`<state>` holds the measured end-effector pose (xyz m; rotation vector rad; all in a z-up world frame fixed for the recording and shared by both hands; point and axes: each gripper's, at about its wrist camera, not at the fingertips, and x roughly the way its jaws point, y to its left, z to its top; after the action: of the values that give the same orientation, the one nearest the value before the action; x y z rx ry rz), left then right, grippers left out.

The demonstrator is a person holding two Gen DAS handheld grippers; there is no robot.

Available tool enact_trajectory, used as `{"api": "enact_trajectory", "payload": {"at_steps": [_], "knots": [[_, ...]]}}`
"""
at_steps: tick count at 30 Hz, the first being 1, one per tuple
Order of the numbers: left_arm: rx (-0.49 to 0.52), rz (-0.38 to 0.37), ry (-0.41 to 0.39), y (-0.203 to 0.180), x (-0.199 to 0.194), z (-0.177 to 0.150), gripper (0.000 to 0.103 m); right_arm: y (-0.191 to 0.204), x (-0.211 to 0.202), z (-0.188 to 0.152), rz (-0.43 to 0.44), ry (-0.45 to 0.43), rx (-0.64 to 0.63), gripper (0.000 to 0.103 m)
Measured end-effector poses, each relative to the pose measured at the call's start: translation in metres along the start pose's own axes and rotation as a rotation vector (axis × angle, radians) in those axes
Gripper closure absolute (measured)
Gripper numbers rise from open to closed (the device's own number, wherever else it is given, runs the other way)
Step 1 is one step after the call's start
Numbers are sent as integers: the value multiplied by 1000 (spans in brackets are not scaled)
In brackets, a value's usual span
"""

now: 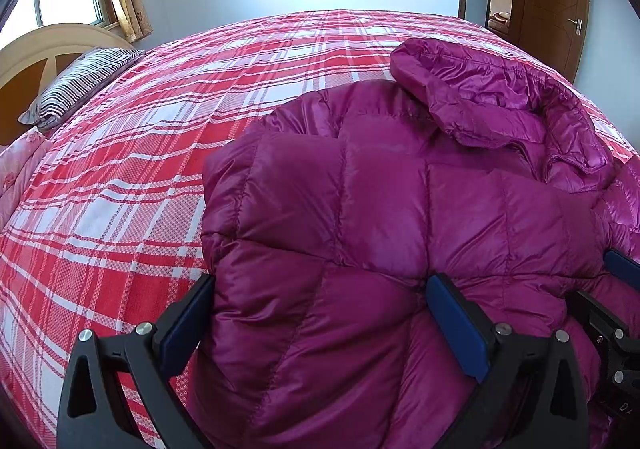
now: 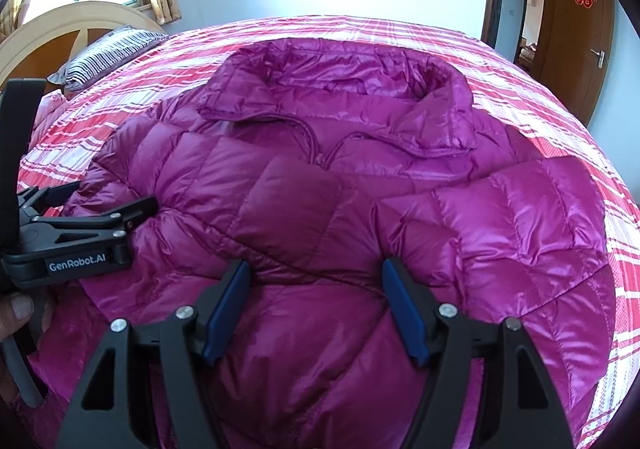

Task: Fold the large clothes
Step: 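Press the folded side flat with the left tool, then lift it away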

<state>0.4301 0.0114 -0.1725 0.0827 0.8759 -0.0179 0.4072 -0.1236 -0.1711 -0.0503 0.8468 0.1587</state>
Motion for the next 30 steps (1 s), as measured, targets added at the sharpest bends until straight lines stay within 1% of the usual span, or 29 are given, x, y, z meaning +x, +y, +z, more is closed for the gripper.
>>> {"api": "enact_trajectory", "payload": {"at_steps": [15,18,22,23,24,27,29,30], "knots": [[-2,-5,7,1,3,0,1,4,1,0,-31,1,-21,31],[-20,-32,24,6,6,2,1,5,1,0,-37,2,-25,31],[-66,-98,84,17,6,3,1,5,2,1,-39,4,-28,30],[-70,-104,92,21,0,3,1,4,2,1,-33,5,-25,30],[-72,-104,79,24,-8,1,1,3,1,1,-25,6,-24,30],[-59,-126,0,34,-48,-12,1,-3,-15,1,32,3,-36,28],[-29,-134,-49,43,-78,-30,1,-9,-41,-7,51,-22,-33,23],[-8,-125,-60,48,-93,-45,1,-11,-54,-12,61,-34,-38,15]]}}
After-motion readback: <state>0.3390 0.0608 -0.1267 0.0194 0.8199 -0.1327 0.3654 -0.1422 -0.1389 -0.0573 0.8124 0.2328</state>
